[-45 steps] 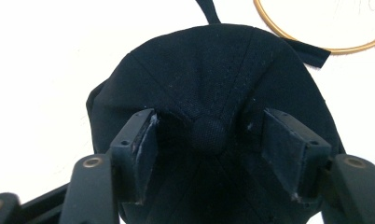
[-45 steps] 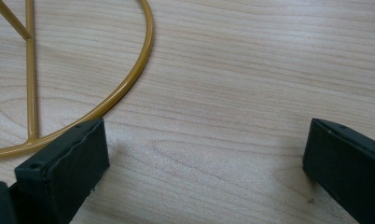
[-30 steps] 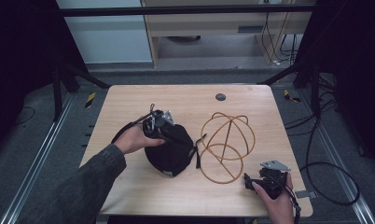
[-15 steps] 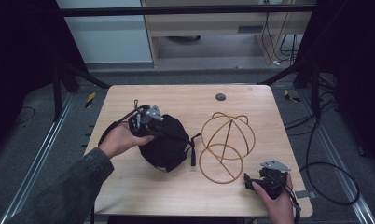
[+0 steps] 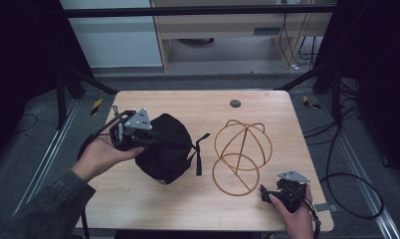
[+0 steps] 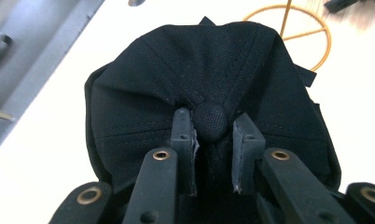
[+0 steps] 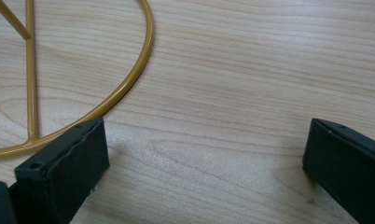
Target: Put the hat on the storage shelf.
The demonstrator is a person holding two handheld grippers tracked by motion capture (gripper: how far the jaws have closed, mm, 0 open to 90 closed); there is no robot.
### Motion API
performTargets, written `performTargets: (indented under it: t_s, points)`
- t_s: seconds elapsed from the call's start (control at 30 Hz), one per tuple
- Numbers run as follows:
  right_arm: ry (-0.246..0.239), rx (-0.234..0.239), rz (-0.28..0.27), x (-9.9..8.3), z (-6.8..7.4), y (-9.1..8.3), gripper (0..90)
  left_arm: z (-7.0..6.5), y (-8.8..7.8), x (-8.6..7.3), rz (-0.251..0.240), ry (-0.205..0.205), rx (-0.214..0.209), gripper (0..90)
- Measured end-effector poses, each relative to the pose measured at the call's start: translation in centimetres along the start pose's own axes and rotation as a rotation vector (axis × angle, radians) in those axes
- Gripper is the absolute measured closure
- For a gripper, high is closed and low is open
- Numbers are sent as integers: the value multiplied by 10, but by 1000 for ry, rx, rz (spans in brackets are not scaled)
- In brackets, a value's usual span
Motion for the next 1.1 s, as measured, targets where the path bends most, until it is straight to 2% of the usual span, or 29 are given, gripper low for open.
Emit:
performTargets:
  t_s: [0.33,0.4,0.6,0.7,0.8,1.1]
  points:
    - [-1,0,0,0,0,0,4,-13,-51,19,-82,40,50,743]
    - [-2,2,0,0,0,0,4,-13,-61,25,-111,35,45,743]
    - [-2,2,-1,1,0,1,4,-17,-78,40,-151,48,37,746]
    - [-1,1,-1,1,0,1,4,-19,-82,49,-170,56,35,746]
    - [0,1,3,1,0,0,4,-23,-82,61,-167,79,46,746]
    - [-3,0,1,0,0,1,4,-34,-77,94,-189,117,15,747]
Point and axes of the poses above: each handheld gripper's, and its own axes: y roughly forward along the jaws, x roughly out of its top, z roughly to its left, the point moved 3 cm from there along y, roughly forward along the jaws, and after that the axes turned 10 degrees about -x, right-handed, at the moved point
